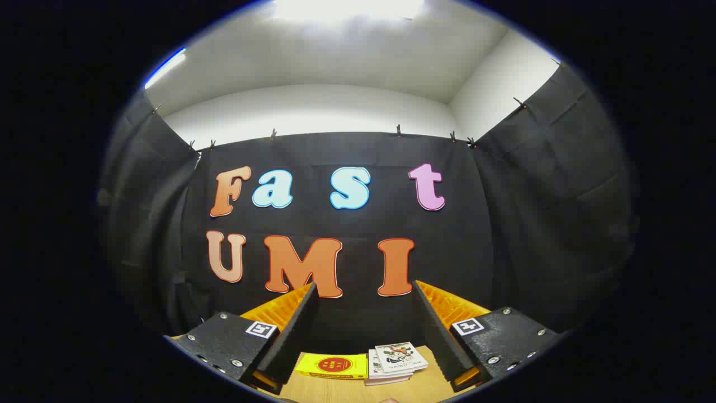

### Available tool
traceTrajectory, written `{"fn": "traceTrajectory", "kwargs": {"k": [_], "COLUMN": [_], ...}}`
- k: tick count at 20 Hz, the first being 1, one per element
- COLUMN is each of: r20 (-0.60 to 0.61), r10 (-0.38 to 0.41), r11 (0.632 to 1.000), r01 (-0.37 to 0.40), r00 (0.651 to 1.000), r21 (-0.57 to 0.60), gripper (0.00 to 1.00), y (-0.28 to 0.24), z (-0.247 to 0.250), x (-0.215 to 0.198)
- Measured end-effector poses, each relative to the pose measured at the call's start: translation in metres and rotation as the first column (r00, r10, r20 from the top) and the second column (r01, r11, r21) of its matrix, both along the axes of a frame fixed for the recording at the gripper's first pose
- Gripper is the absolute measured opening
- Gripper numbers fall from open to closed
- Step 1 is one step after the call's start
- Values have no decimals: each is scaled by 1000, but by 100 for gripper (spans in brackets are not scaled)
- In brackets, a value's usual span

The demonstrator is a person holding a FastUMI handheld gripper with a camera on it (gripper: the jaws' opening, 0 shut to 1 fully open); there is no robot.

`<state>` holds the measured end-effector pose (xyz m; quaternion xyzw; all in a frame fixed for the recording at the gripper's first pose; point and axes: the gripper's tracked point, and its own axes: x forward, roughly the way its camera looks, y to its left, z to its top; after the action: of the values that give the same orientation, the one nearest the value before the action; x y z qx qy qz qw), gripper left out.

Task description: Open the storage box then place both shoes into the box .Put the left shoe in first, then the right shoe, with the right side of both shoes facing outward in a uniform manner.

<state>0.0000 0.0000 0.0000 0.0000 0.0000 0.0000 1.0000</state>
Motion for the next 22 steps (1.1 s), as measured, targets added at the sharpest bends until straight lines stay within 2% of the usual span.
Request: {"fn": "traceTrajectory", "kwargs": {"k": [4,7,13,19,22], "r20": [51,19,70,34,-3], "r10": [63,99,119,138,200], "r11": [998,995,993,988,976], "r01": [-62,-100,-120,-140,-199], "r00": [997,995,990,990,980], "r21": [-19,28,14,71,87], "gripper": [98,98,98,98,98], "y": [22,38,46,56,75], "z": [9,-4,8,-2,-16], "x": [-5,-8,-4,-1,-4]}}
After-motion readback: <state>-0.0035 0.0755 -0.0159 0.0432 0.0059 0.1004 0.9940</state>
